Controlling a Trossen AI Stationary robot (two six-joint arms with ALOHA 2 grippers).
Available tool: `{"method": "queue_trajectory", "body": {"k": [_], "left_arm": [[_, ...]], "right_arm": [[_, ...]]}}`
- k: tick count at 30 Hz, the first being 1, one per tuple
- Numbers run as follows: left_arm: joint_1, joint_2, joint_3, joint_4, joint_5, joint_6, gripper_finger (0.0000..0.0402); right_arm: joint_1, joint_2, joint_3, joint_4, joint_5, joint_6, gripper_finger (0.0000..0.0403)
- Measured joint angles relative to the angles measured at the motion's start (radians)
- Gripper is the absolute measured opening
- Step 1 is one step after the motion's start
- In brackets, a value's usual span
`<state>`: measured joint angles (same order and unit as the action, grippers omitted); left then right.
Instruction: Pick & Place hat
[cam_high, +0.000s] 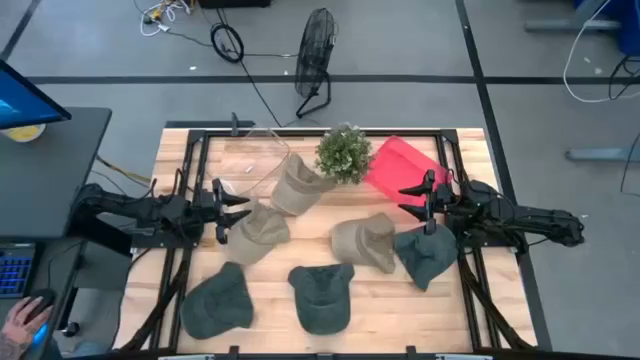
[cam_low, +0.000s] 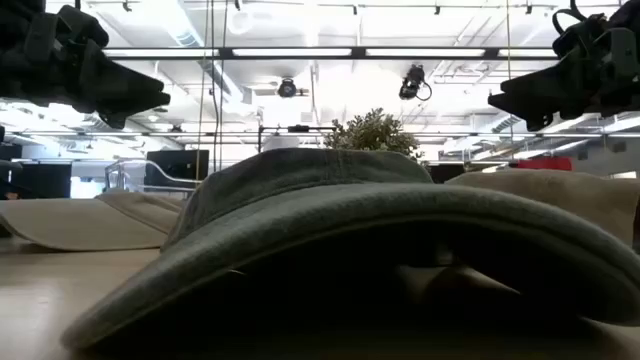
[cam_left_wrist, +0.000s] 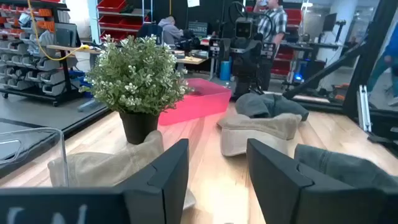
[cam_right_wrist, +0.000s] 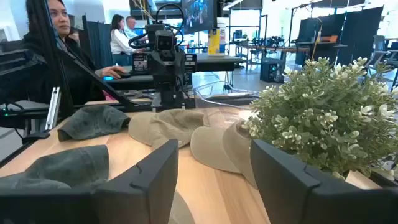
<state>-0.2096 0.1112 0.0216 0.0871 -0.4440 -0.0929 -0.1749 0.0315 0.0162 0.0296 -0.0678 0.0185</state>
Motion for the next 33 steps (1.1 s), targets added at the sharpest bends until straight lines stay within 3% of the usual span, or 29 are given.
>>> {"method": "queue_trajectory", "body": {"k": [13, 18, 22, 26, 33], "left_arm": [[0.000, 0.000, 0.000, 0.007, 0.003, -0.031, 0.0165], [0.000, 0.000, 0.008, 0.015, 0.004, -0.053, 0.0165], [0.000, 0.009, 0.086, -0.002, 0.004, -0.033, 0.0165], [0.000, 0.062, 0.207, -0.118, 0.004, -0.026, 0.0165], [0.000, 0.295, 0.403, -0.323, 0.002, -0.079, 0.0165]], "right_arm": [[0.000, 0.000, 0.000, 0.000, 0.000, 0.000, 0.0206], [0.000, 0.000, 0.000, 0.087, 0.004, 0.011, 0.0206], [0.000, 0.000, 0.000, 0.148, 0.003, 0.014, 0.0206], [0.000, 0.007, 0.016, 0.154, -0.004, 0.038, 0.0206], [0.000, 0.139, 0.138, 0.161, -0.056, 0.022, 0.0206]]}}
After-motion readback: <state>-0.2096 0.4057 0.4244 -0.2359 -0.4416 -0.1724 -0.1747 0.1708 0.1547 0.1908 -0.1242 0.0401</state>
